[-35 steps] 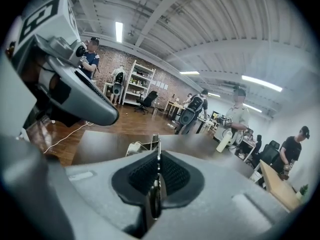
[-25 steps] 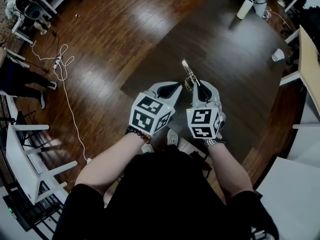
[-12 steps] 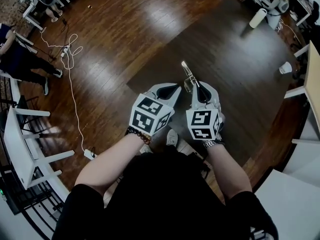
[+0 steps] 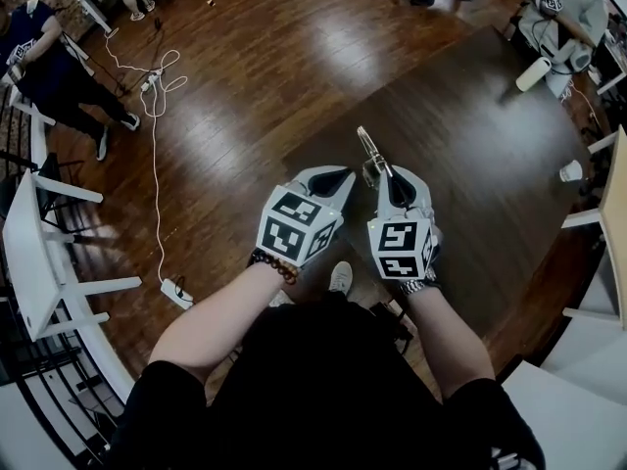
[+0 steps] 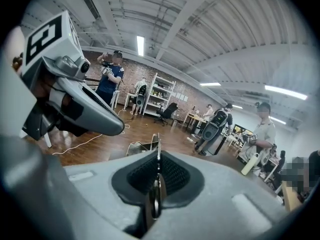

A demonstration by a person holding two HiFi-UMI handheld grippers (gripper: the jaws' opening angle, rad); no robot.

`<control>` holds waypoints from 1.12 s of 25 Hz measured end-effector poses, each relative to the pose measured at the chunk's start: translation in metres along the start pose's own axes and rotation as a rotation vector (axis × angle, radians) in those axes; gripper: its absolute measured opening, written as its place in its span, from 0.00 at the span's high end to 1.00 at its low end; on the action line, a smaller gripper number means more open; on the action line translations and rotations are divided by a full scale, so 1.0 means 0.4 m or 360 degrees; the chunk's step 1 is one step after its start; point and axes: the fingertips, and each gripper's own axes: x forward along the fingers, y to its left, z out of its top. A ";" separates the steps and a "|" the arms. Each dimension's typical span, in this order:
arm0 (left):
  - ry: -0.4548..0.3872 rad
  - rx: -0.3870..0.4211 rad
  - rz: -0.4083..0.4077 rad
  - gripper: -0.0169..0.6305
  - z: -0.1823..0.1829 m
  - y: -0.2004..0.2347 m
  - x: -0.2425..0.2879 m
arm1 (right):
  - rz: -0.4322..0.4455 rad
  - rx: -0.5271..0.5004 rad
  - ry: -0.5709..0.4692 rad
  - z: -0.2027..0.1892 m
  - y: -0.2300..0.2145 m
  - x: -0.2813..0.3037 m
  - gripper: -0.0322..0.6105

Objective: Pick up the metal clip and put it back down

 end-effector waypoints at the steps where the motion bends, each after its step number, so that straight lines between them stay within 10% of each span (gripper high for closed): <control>1: -0.0009 -0.0002 0.0010 0.95 0.000 0.011 -0.017 | 0.0012 -0.0005 -0.0007 0.012 0.018 0.002 0.95; 28: -0.0217 -0.0214 0.0528 0.95 -0.151 0.419 -0.639 | 0.0523 -0.0162 -0.0242 0.392 0.675 0.059 0.96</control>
